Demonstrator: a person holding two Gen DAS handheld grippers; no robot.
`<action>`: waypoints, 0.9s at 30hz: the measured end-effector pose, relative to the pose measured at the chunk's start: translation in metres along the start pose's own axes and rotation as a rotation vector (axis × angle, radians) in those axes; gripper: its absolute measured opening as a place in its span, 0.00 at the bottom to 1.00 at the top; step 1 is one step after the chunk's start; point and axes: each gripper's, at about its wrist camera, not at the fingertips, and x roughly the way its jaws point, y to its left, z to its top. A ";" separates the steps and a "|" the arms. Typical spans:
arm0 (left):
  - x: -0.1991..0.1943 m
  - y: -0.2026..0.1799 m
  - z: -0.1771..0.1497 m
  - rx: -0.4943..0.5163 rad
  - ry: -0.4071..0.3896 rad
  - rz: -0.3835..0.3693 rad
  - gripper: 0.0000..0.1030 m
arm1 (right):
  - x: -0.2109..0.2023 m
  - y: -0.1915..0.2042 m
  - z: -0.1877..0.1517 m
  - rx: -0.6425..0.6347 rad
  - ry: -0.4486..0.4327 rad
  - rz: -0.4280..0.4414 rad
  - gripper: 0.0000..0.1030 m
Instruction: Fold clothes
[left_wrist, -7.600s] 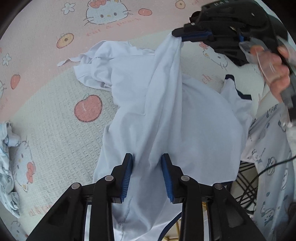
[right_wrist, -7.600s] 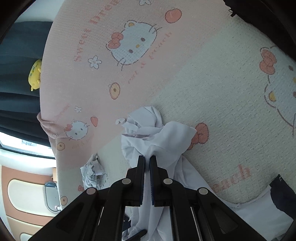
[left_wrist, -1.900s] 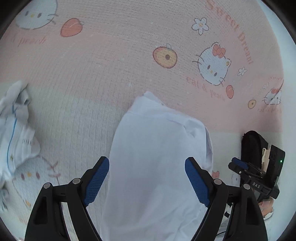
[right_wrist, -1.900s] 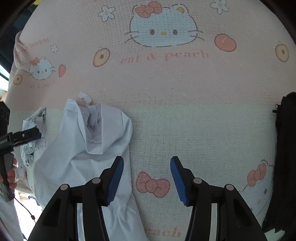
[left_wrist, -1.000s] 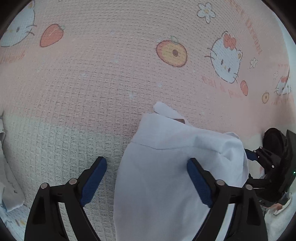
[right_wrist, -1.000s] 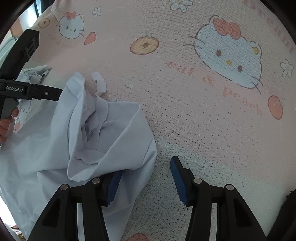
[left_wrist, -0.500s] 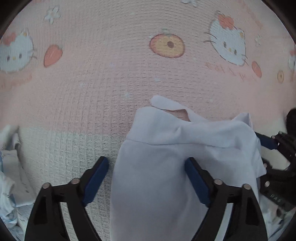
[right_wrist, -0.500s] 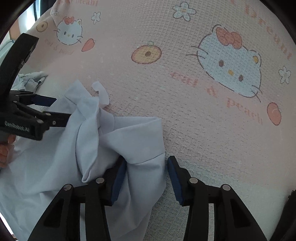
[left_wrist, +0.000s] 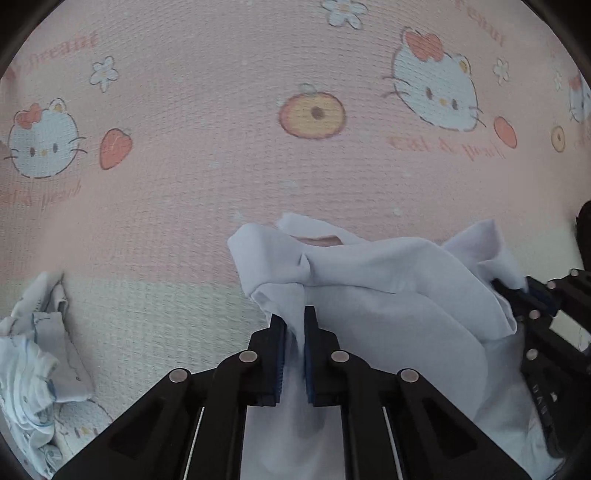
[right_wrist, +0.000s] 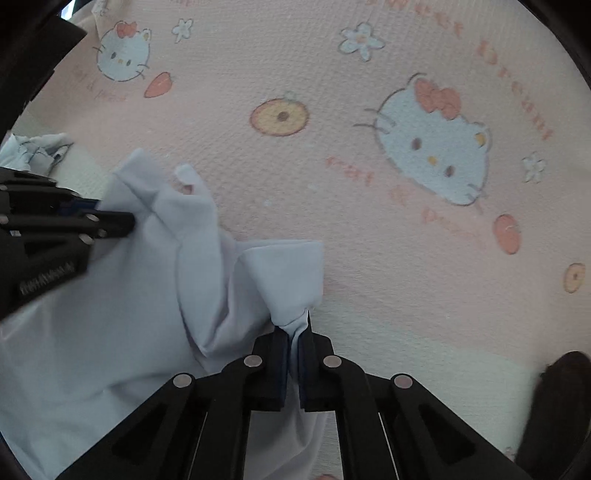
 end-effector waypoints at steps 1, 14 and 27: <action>-0.005 0.007 -0.001 -0.002 -0.009 0.006 0.07 | -0.004 -0.005 -0.001 -0.019 -0.012 -0.039 0.00; -0.026 0.043 0.038 0.009 -0.068 0.002 0.07 | 0.006 -0.047 0.046 -0.026 -0.035 -0.210 0.00; 0.017 0.056 0.077 -0.091 -0.011 -0.069 0.07 | 0.064 -0.073 0.075 0.140 0.096 -0.164 0.00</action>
